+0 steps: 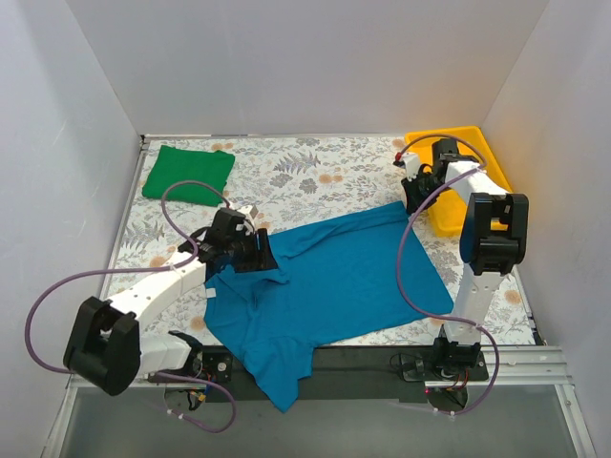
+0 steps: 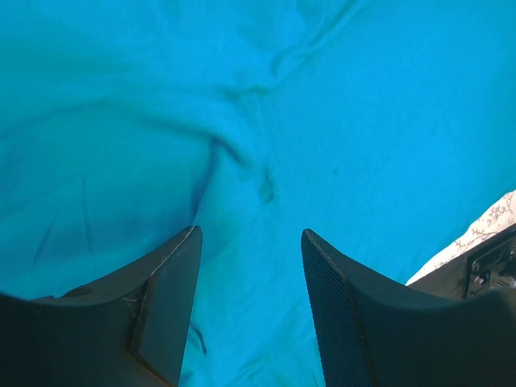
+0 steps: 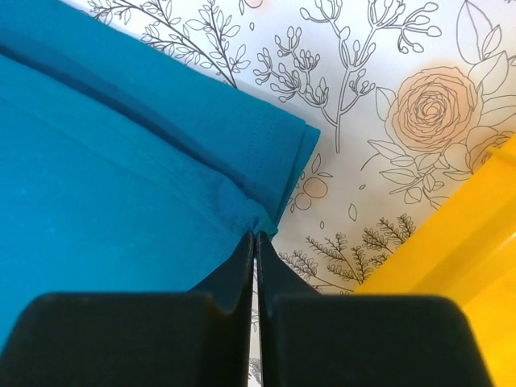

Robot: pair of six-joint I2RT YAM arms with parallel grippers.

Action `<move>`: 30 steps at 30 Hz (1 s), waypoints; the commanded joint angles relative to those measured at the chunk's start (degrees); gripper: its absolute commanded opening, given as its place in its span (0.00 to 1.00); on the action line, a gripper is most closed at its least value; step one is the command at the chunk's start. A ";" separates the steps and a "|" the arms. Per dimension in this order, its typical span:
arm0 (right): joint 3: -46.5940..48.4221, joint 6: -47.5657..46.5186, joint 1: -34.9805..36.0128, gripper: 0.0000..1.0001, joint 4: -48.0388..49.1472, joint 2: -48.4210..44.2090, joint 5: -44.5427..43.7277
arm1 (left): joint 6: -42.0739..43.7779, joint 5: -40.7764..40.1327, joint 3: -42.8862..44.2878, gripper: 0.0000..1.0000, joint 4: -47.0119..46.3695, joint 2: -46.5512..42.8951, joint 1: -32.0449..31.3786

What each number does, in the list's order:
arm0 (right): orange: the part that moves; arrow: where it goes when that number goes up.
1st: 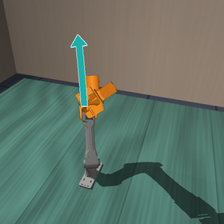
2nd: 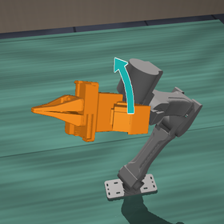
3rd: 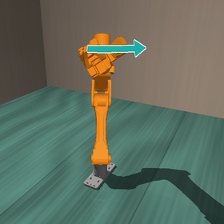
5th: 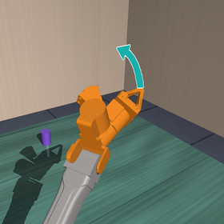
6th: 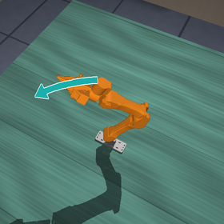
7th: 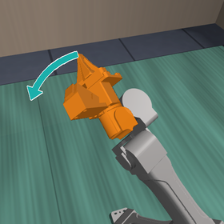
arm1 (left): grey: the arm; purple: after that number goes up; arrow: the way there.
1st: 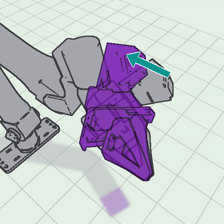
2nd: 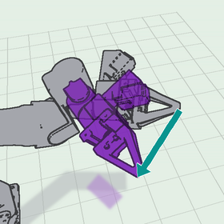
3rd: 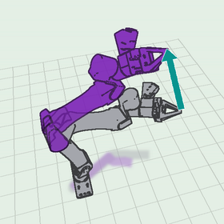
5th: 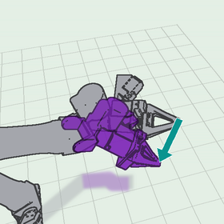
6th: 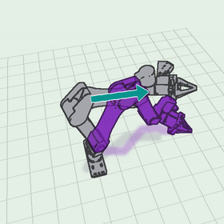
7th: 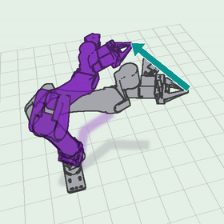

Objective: Fold and stack the t-shirts
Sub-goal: Fold the tshirt

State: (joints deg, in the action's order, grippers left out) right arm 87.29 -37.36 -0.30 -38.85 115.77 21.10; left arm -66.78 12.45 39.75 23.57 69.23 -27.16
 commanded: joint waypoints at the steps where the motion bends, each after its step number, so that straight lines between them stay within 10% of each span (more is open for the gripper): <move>1: -1.15 -1.22 0.21 0.01 1.32 -3.18 0.87 | 2.97 1.87 5.59 0.51 -2.92 3.18 -0.26; 30: -2.30 -0.69 -0.06 0.01 2.38 -3.09 3.42 | 11.15 -20.00 32.67 0.37 -2.48 40.27 -14.68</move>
State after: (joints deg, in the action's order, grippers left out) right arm 85.32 -37.71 -0.30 -37.39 114.78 22.81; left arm -56.95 -1.83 70.11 19.75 109.06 -41.15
